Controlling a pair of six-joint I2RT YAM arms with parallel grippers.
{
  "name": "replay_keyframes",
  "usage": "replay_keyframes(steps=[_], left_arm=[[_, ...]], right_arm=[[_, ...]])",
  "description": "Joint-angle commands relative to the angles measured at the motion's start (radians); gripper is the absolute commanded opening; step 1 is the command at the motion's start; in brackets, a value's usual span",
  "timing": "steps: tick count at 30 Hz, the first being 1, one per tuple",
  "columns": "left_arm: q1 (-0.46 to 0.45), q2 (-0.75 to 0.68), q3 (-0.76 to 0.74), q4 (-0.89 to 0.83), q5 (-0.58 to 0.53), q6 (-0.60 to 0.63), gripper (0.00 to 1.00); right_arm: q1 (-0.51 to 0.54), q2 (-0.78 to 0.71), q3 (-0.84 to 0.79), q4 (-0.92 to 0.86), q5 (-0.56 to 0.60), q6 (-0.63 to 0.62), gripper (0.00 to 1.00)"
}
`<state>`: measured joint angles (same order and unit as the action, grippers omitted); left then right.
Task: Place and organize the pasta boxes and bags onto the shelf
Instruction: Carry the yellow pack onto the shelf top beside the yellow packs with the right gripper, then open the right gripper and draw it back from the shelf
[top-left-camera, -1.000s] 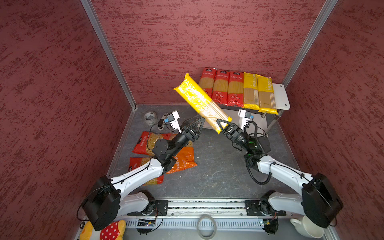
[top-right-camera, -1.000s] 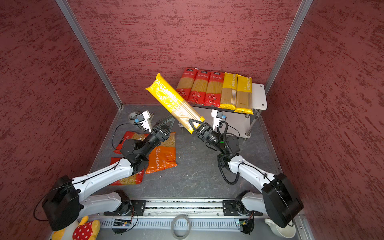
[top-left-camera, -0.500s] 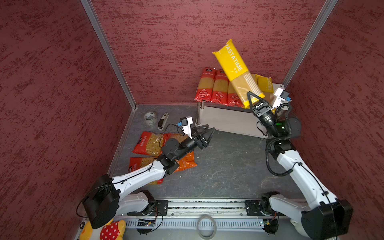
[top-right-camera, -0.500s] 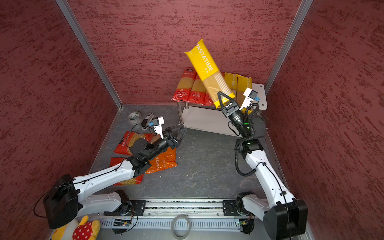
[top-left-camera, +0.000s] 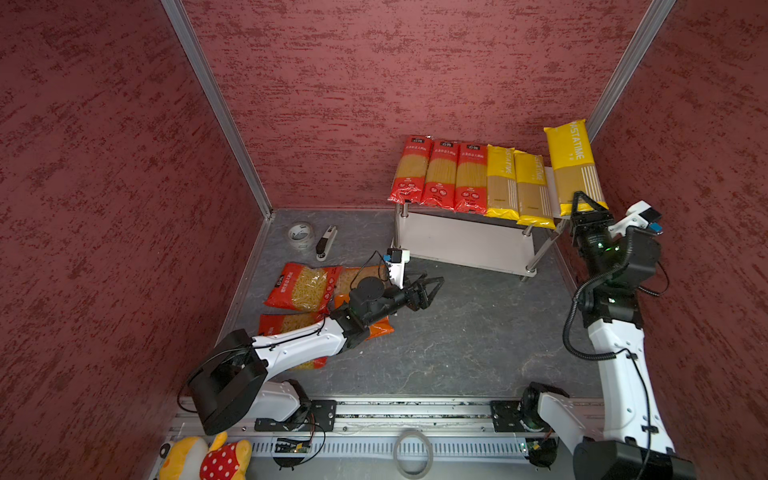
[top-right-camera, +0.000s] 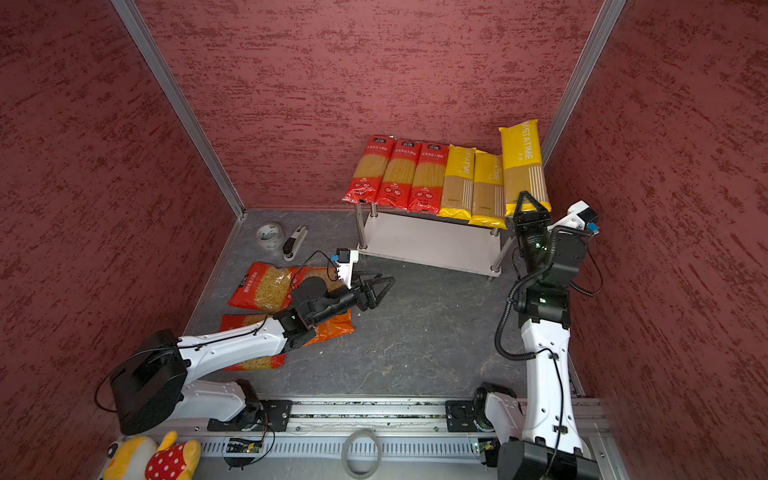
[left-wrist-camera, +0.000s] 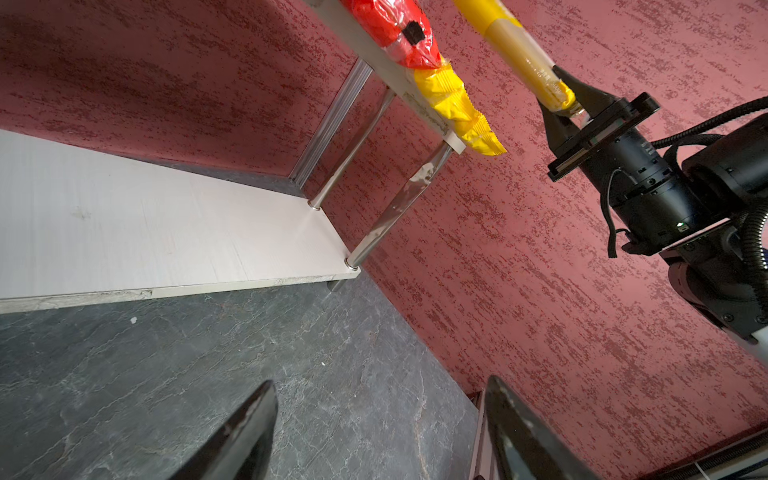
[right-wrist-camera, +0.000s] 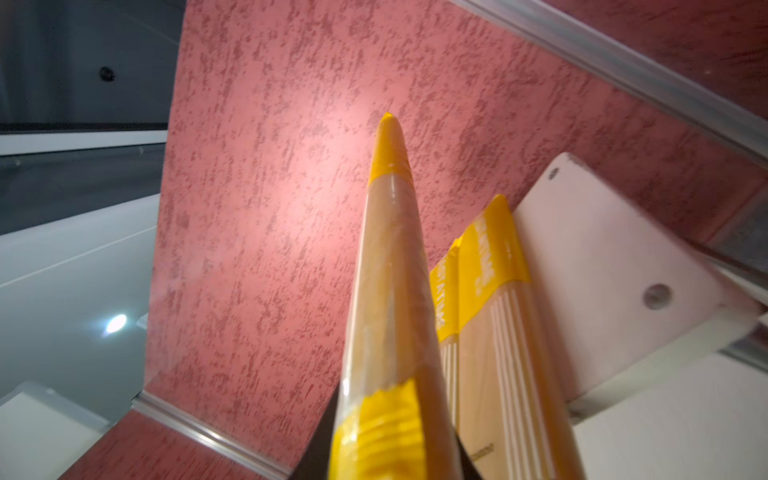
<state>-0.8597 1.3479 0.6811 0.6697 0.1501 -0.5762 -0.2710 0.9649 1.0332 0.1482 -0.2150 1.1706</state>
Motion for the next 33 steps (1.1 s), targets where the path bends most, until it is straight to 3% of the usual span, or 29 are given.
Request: replay_keyframes(steps=[1,9,19,30,33], left_arm=[[-0.005,-0.001,0.01,0.002,0.007,0.031,0.78],[-0.005,0.004,-0.004,0.014,0.005,0.03,0.78],[-0.006,0.011,-0.012,0.023,-0.004,0.029,0.78],[-0.021,0.035,0.006,0.034,0.003,0.033,0.78],[-0.029,0.036,0.014,0.032,0.009,0.035,0.78]], right_arm=[[-0.019,-0.019,0.07,0.108,0.107,-0.003,0.0],[-0.033,0.056,0.093,0.063,0.058,0.005,0.0],[-0.032,0.133,0.027,0.075,-0.12,0.128,0.0],[-0.033,0.041,-0.003,-0.009,-0.084,0.131,0.0],[-0.033,0.071,0.003,-0.011,-0.127,0.144,0.0]])
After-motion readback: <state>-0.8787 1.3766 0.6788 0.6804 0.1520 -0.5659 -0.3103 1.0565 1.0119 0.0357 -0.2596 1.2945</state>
